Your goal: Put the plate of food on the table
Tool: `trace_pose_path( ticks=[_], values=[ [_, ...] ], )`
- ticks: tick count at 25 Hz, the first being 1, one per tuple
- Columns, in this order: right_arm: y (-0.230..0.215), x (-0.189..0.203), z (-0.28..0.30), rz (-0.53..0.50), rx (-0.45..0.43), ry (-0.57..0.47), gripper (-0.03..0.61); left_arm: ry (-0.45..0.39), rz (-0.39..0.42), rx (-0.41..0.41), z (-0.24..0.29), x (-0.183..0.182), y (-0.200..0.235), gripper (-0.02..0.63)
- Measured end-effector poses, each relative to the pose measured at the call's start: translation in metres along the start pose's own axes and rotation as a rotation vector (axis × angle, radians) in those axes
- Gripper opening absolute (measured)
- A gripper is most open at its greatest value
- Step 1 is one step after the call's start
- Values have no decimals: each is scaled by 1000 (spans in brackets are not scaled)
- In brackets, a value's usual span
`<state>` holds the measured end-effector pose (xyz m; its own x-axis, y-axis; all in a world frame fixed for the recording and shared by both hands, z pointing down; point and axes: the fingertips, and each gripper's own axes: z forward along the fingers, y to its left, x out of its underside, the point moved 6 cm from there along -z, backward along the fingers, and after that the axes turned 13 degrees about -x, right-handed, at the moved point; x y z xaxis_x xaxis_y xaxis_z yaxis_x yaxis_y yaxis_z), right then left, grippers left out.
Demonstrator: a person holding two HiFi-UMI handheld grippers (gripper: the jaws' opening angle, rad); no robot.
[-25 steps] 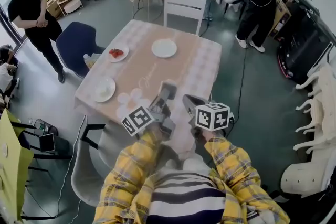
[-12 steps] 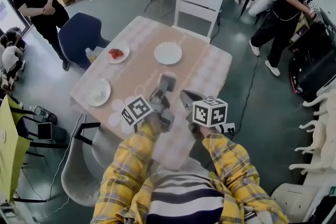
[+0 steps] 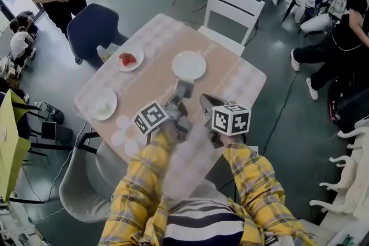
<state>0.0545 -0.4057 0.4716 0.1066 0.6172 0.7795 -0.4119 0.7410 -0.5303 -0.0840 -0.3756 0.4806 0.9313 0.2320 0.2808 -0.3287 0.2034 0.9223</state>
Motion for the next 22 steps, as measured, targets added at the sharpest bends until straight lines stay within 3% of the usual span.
trace_pose_path(
  ticks=[13,22],
  values=[
    [-51,-35,52,-22,-53,67,-3,-44,-33,-62,62,-19,11,96],
    [-89,-45,80,-9,-32,98,-3,-62,-85,-92,91,-30,25,95]
  ],
)
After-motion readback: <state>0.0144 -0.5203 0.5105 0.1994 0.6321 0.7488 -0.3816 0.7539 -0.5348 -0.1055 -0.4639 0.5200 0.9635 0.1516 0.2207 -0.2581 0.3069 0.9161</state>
